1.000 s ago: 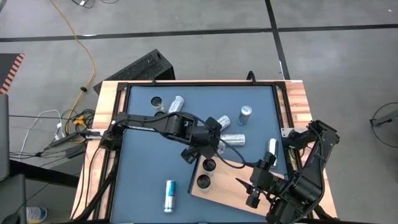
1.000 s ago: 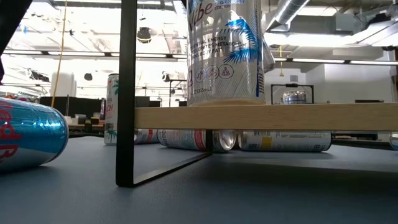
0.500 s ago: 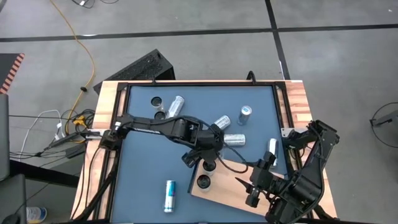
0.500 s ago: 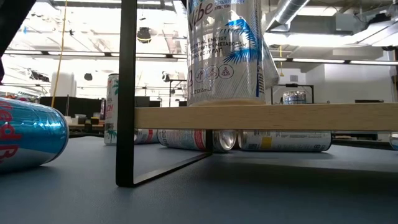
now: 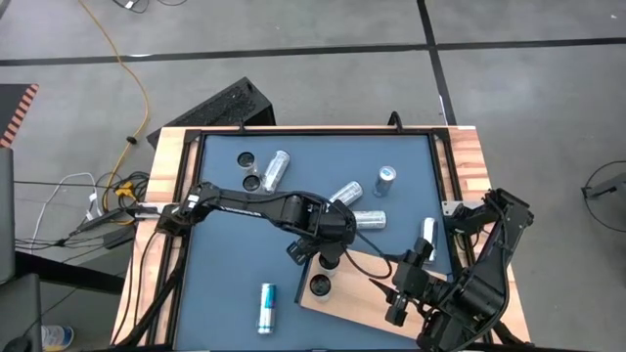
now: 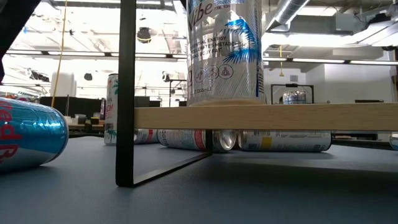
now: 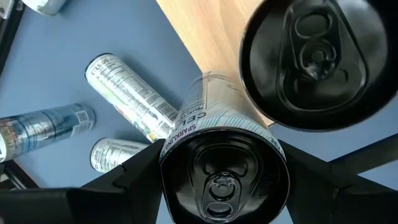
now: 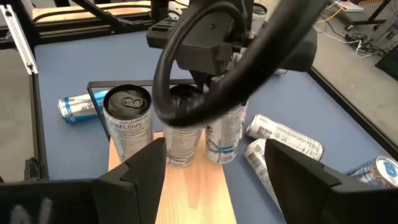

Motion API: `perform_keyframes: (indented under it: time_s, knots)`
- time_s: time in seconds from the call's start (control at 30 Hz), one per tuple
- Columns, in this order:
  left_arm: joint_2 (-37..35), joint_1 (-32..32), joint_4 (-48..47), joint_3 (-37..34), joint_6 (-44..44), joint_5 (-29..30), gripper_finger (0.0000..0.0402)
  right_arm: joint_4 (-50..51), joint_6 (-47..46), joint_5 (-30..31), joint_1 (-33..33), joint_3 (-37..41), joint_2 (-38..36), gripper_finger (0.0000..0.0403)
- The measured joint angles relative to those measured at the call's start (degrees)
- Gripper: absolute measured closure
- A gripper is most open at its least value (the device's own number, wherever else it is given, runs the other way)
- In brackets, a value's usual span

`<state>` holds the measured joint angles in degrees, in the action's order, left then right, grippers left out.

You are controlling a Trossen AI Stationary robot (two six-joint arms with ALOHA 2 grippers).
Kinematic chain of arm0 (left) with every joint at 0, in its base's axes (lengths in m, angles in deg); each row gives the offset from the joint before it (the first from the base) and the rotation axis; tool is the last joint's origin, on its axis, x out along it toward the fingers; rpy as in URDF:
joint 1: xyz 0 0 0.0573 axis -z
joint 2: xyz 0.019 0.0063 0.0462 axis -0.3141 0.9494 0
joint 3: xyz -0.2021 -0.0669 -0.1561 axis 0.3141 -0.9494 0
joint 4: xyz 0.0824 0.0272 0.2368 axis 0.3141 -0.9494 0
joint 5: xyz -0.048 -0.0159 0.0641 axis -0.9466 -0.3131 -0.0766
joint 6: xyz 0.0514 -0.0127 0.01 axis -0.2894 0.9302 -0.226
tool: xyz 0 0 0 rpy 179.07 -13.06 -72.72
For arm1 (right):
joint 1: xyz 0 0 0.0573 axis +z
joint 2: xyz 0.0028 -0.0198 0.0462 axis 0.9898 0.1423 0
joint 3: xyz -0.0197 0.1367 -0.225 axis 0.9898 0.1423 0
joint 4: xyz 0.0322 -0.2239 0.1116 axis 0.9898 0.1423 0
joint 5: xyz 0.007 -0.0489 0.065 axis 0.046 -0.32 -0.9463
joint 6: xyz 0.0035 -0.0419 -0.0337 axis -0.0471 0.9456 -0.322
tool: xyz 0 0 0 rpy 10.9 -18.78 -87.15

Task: Place canned beverage on shelf
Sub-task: Put the white blue can on the shelf

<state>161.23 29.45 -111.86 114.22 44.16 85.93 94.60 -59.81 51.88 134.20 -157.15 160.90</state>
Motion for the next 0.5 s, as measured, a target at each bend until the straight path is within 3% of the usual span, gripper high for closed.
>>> perform_keyframes:
  time_s: [0.5]
  knots:
    - [0.0,0.8,0.7,0.0,-5.8,-2.7,0.0157,-0.4,-0.1,0.0,0.0,0.0,0.0,0.0143]
